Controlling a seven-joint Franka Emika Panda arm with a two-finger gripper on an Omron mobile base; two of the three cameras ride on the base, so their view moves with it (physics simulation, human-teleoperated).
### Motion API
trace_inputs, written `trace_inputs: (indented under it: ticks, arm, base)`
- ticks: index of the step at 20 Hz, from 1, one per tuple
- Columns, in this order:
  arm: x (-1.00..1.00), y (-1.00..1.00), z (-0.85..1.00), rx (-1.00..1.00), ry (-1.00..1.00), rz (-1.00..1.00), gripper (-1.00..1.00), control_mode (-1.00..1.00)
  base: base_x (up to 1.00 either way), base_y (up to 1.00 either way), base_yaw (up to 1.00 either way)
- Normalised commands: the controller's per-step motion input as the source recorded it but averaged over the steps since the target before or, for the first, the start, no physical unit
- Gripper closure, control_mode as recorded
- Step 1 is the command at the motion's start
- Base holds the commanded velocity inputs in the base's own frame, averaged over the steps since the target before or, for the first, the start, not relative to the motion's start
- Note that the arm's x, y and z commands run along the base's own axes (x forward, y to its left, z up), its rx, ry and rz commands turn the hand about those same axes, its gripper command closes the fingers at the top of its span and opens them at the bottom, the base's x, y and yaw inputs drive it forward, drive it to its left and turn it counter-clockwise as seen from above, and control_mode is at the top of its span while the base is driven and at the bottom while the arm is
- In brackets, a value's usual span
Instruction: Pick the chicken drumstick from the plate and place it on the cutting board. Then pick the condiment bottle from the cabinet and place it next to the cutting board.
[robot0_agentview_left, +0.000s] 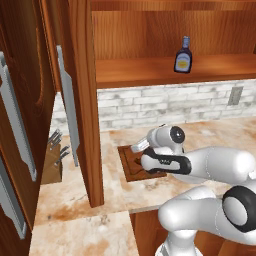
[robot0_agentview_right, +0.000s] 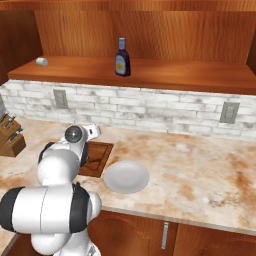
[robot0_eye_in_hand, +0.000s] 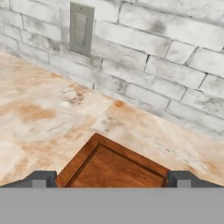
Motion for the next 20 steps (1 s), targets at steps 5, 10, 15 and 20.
trace_inputs:
  ticks: [5, 10, 15, 20]
  arm:
    - [-0.07, 0.0, 0.26, 0.04, -0.02, -0.02, -1.0, -1.0]
    - [-0.07, 0.0, 0.27, 0.05, -0.01, -0.02, -1.0, -1.0]
    - [-0.05, 0.0, 0.26, 0.06, 0.0, -0.03, -1.0, -1.0]
    - [-0.04, 0.0, 0.25, 0.08, 0.0, -0.02, -1.0, -1.0]
  base:
    - [0.0, 0.0, 0.0]
    - [0.0, 0.0, 0.0]
    - [0.0, 0.0, 0.0]
    - [0.0, 0.0, 0.0]
